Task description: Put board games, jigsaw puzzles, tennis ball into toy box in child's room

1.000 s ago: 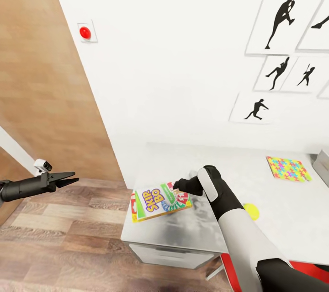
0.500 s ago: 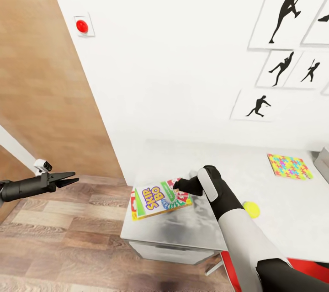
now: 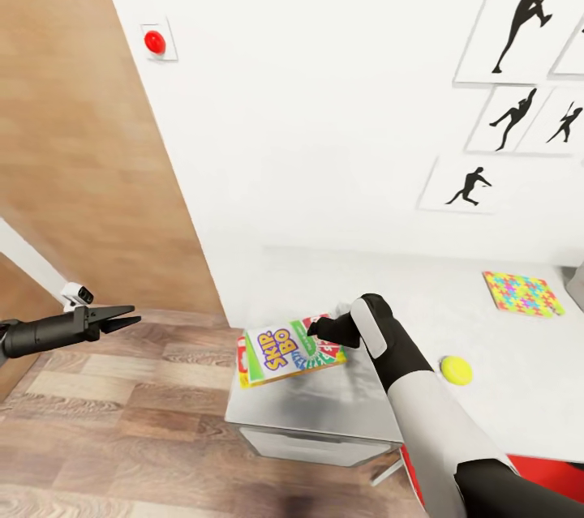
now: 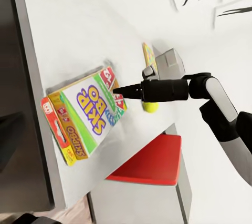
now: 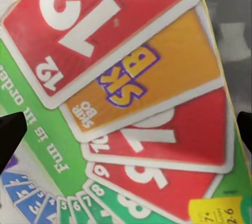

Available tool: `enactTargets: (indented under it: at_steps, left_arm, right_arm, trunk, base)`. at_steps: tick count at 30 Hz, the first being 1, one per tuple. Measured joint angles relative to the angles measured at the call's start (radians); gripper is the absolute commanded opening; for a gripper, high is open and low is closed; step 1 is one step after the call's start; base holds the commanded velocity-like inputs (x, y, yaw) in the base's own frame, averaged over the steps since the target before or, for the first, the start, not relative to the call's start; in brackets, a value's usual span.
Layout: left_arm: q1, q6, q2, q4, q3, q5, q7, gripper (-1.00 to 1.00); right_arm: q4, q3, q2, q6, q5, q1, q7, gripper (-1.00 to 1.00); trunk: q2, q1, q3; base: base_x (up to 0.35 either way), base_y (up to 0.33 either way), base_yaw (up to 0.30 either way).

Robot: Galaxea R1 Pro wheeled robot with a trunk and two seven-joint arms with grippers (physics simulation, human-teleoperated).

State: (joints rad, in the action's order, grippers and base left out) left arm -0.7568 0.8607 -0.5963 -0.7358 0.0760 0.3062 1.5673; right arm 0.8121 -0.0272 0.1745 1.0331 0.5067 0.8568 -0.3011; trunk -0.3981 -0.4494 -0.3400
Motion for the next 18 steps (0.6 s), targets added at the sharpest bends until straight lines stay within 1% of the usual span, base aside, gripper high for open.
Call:
enactTargets:
  at_steps: [10, 18]
  left_arm:
    - [0.0, 0.0, 0.0, 0.001, 0.0, 0.0, 0.0, 1.0]
    - [0.0, 0.0, 0.0, 0.0, 0.0, 0.0, 0.0, 1.0]
  right_arm:
    - [0.0, 0.001, 0.0, 0.0, -0.001, 0.0, 0.0, 1.0]
    - [0.0, 0.001, 0.0, 0.0, -0.001, 0.0, 0.0, 1.0]
  trunk:
    - [0.0, 0.0, 0.0]
    - [0.0, 0.0, 0.0]
  base:
    - [0.0, 0.23, 0.0]
    - [0.0, 0.059, 0.0]
